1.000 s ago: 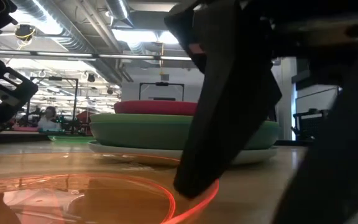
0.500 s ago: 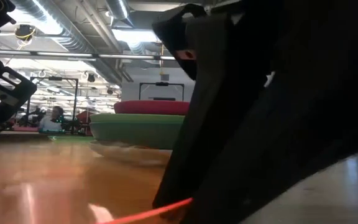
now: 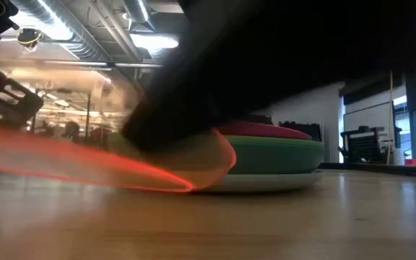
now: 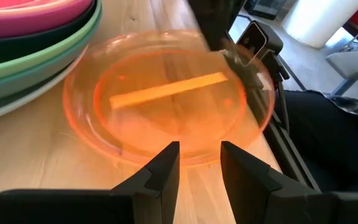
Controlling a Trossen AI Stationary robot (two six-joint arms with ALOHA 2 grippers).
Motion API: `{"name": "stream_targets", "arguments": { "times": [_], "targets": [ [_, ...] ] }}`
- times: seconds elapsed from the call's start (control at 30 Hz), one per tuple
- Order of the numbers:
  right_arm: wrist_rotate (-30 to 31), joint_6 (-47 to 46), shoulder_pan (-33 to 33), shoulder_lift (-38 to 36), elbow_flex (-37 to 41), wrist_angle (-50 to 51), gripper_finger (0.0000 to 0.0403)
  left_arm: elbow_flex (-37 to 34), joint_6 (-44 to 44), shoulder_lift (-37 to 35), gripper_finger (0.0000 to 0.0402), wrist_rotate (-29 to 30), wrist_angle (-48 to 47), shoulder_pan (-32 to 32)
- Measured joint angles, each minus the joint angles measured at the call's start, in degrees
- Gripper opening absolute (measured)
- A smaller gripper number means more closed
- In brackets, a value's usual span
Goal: Stack plastic plates
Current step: Stack the small orange plate on top of the small pink plate
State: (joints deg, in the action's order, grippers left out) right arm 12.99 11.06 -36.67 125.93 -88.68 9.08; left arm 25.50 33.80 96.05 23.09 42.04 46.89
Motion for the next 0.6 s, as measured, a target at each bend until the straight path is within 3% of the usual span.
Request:
{"name": "stream_targets", "arguments": {
  "times": [0.23, 0.6],
  "targets": [
    [1.07, 0.03, -0.04, 0.00, -7.01, 3.89, 0.0002, 0.00, 0.02, 0.00, 0.0110, 0.04, -0.34, 0.01],
    [2.93, -6.52, -0.22, 0.00, -23.01, 26.36, 0.0001, 0.00, 0.17, -1.23, 0.0110, -4.04, -0.47, 0.15]
  ]
}}
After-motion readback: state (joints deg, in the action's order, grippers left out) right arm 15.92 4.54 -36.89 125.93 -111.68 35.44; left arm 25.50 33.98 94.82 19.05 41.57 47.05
